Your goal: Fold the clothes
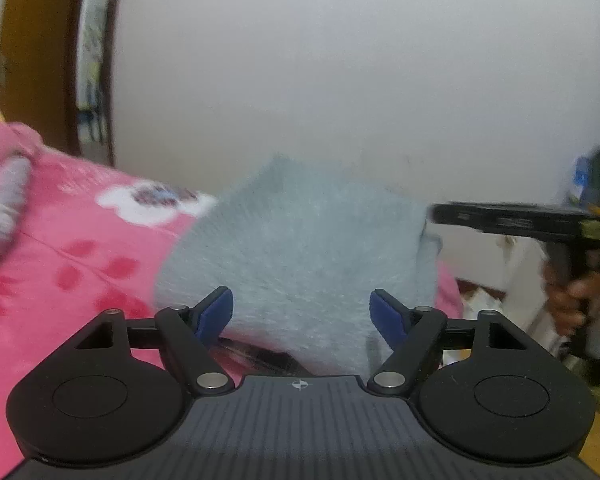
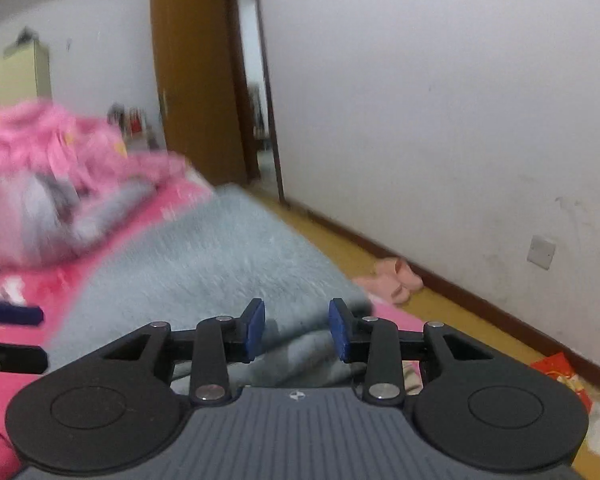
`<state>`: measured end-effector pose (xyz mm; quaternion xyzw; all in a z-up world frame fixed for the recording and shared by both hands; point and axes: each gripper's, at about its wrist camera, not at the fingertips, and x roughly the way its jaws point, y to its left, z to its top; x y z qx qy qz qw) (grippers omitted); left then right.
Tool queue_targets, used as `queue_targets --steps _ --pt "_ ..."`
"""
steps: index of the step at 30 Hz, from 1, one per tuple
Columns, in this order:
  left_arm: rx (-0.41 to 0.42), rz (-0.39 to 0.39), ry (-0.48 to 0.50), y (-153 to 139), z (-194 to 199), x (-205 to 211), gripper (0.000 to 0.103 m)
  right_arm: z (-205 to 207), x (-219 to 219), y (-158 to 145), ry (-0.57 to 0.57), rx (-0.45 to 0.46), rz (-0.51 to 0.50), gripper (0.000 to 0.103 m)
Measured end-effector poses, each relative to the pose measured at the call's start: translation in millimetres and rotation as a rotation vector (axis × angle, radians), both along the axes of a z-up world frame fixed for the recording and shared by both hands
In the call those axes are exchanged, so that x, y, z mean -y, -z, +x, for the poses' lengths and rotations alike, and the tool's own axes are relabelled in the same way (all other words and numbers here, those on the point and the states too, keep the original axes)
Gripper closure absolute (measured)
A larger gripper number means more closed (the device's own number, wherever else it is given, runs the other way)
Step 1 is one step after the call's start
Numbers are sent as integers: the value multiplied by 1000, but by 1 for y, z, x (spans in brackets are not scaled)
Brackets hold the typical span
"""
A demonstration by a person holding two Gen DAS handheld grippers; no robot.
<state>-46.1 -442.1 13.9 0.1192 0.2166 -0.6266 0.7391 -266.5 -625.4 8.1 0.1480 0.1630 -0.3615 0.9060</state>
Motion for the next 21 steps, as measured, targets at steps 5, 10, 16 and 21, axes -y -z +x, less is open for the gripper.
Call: queue_targets --steps 5,10,16,21 --pt "3 -40 -56 -26 -33 -64 4 -57 -62 -20 -4 91 72 47" --pt "-38 -62 -110 -32 -64 -106 0 -73 -112 -13 1 97 214 39" --pt "-72 40 -257 -21 -81 -129 0 -71 -172 -8 33 21 171 8" --pt "-114 72 -337 -10 -86 -152 0 -62 -206 -12 58 -17 133 0"
